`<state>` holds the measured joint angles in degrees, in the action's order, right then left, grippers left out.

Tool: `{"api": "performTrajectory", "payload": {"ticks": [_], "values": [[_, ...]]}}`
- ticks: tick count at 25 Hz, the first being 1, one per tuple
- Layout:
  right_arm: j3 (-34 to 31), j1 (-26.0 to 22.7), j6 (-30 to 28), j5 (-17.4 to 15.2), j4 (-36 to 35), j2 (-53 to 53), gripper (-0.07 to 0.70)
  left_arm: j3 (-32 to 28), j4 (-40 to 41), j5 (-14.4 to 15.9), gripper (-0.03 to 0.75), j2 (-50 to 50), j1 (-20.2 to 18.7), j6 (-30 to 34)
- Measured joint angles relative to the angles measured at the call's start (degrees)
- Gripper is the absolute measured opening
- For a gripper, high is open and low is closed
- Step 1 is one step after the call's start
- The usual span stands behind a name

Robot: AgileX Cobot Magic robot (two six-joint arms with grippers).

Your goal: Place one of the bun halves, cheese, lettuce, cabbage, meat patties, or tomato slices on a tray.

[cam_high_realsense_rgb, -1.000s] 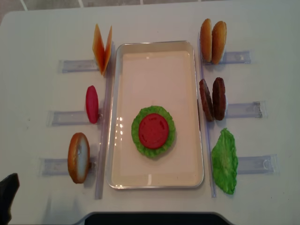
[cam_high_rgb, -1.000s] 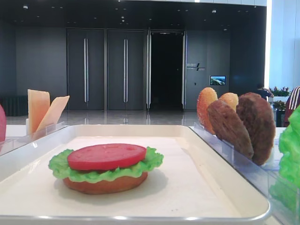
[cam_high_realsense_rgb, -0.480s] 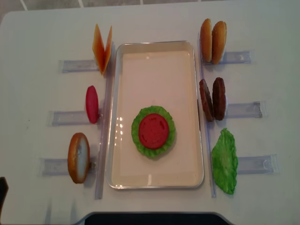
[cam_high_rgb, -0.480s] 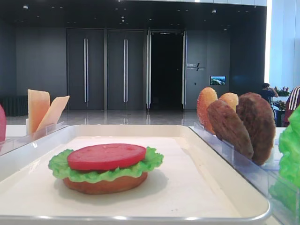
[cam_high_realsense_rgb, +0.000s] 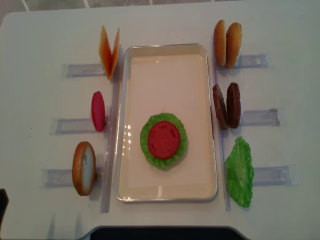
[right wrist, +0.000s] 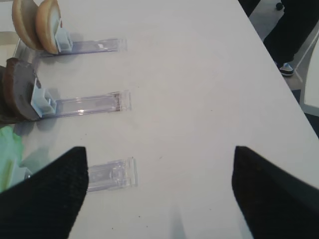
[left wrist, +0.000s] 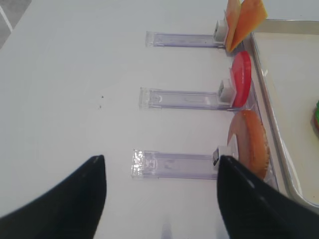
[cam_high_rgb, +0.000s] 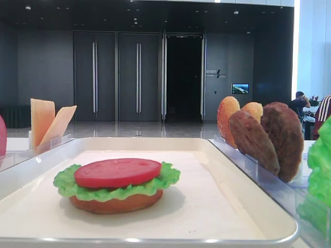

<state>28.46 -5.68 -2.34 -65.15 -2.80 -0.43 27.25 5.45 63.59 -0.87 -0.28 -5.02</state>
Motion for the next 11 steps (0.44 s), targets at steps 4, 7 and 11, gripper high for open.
{"api": "performTrajectory", "payload": {"ticks": [4,7,11], "values": [[0.0,0.0,0.0,0.0,0.0,0.0,0.587,0.0,0.0,0.0,0.524,0.0,0.0,0.0],[0.0,0.0,0.0,0.0,0.0,0.0,0.587,0.0,0.0,0.0,0.524,0.0,0.0,0.0],[0.0,0.0,0.0,0.0,0.0,0.0,0.587,0.0,0.0,0.0,0.524,0.0,0.0,0.0]]}}
